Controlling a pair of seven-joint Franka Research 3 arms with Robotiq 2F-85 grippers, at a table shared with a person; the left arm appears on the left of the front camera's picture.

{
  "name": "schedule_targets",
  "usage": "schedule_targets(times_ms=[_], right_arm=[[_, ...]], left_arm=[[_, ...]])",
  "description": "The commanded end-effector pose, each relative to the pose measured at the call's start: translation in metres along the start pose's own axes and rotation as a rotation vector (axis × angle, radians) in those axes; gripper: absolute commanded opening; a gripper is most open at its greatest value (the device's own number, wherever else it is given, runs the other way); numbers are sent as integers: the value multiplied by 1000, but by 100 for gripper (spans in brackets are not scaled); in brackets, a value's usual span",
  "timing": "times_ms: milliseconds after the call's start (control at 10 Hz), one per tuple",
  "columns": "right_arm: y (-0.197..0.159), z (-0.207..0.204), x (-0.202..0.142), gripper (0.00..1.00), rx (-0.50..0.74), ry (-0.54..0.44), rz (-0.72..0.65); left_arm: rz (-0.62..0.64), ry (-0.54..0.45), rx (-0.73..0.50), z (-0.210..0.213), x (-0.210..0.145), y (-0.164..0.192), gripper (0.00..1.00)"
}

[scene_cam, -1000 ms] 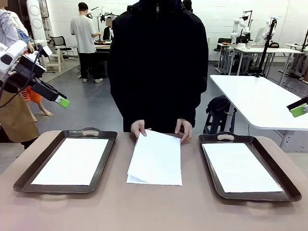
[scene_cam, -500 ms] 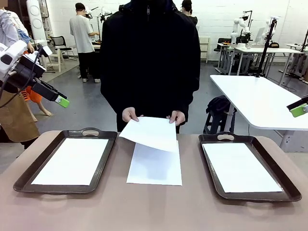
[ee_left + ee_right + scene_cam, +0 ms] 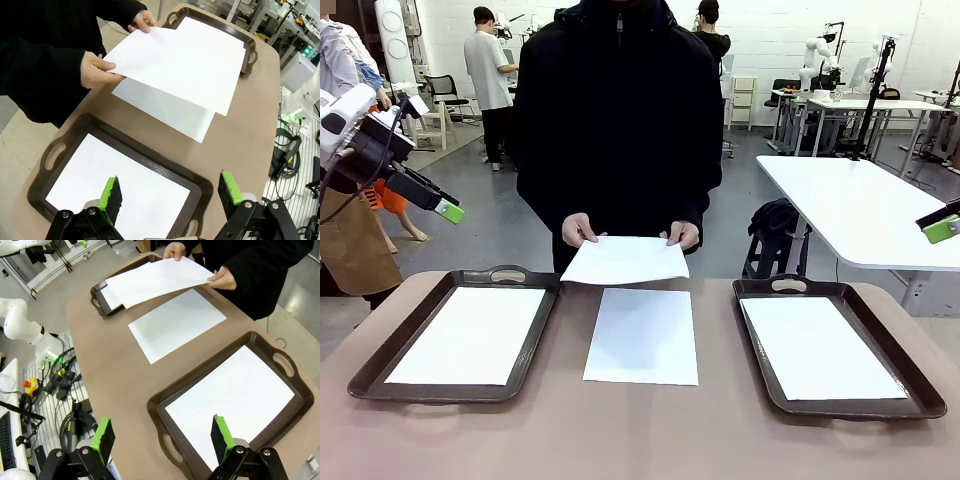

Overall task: Sort the A4 documents.
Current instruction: Receive the A4 Paper.

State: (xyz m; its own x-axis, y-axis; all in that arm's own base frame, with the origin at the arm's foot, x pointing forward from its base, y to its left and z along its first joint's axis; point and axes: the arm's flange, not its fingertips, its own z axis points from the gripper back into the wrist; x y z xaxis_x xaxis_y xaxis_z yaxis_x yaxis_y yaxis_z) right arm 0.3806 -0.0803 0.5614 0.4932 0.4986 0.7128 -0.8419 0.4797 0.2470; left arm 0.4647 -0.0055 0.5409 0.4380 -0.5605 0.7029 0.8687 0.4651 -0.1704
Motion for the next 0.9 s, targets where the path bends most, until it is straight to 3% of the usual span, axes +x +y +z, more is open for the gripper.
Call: schedule_targets(times_ms=[0,800], right_arm=[[0,0,0,100,-1,-1,0],[0,0,0,100,-1,-1,0]], left_arm=[[-3,-2,5,1,1,-1,100],[-3,-2,5,1,1,-1,100]])
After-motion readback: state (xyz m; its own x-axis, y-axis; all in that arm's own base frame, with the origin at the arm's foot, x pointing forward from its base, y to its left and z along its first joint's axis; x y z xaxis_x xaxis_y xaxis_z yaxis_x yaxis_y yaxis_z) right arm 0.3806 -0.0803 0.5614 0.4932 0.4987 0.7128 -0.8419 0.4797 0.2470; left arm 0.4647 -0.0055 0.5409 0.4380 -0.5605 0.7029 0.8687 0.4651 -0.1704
